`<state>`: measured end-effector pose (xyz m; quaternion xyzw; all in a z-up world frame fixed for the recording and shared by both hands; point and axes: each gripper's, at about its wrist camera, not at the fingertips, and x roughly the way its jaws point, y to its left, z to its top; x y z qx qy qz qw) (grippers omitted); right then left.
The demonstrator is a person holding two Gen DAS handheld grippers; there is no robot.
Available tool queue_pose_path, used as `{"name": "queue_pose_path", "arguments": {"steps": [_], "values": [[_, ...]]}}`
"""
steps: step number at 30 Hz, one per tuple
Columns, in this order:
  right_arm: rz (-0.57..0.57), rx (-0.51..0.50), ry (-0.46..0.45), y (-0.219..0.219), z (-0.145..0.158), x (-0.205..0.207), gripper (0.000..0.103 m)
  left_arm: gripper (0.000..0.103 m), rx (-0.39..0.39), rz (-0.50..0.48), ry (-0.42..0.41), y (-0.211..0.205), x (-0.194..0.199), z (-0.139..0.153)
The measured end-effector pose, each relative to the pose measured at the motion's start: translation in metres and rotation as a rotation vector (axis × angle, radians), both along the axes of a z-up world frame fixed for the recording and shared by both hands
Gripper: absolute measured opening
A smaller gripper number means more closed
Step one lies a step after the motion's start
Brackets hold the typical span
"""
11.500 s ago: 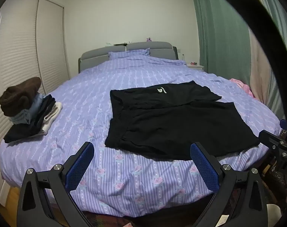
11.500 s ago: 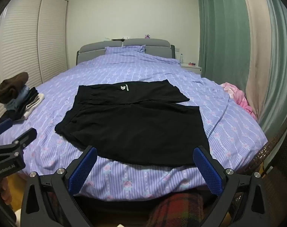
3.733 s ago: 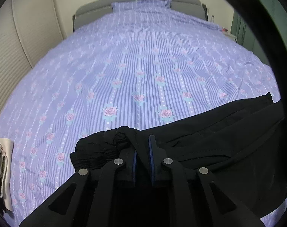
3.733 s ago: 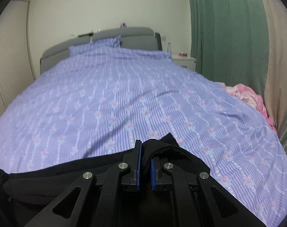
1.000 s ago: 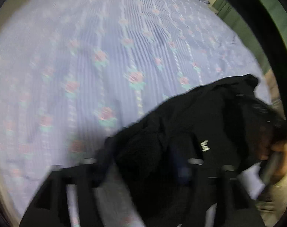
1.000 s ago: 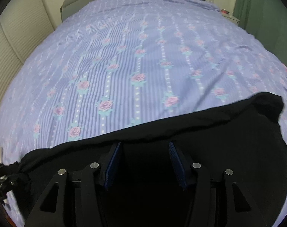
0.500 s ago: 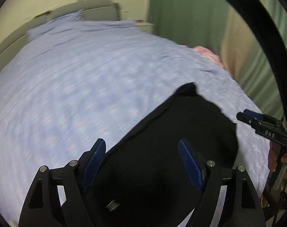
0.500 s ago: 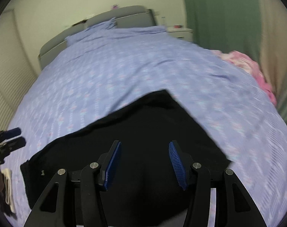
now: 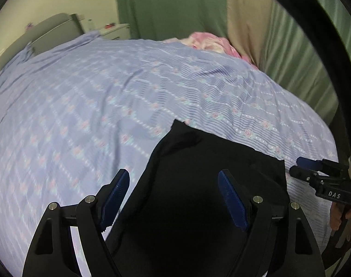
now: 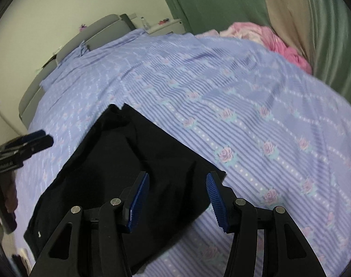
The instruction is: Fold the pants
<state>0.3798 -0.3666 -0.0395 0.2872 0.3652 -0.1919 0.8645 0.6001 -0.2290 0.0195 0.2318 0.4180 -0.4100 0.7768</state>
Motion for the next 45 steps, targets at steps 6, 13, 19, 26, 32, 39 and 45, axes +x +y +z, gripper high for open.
{"name": "queue_pose_path", "arguments": {"steps": [6, 13, 19, 26, 32, 39, 45], "values": [[0.002, 0.084, 0.005, -0.012, -0.027, 0.015, 0.048, 0.077, 0.063, -0.039, 0.038, -0.036, 0.024, -0.022], [-0.029, 0.141, 0.012, -0.021, -0.044, 0.025, 0.042, 0.072, 0.109, -0.070, 0.074, -0.069, 0.043, -0.048], [-0.044, 0.175, 0.021, -0.026, -0.052, 0.030, 0.037, 0.056, 0.159, -0.057, 0.132, -0.092, 0.060, -0.074], [-0.025, 0.209, 0.020, -0.028, -0.053, 0.034, 0.007, 0.008, 0.155, -0.063, 0.151, -0.089, 0.055, -0.075], [-0.143, 0.103, -0.081, -0.038, -0.002, -0.004, 0.005, 0.007, 0.025, -0.029, 0.112, -0.079, 0.063, -0.035], [-0.145, 0.076, -0.013, -0.047, -0.013, 0.000, 0.005, 0.007, 0.165, -0.025, 0.123, -0.107, 0.070, -0.072], [-0.159, 0.099, 0.032, -0.053, -0.035, 0.001, 0.005, 0.018, 0.205, 0.023, 0.097, -0.121, 0.073, -0.090]]}}
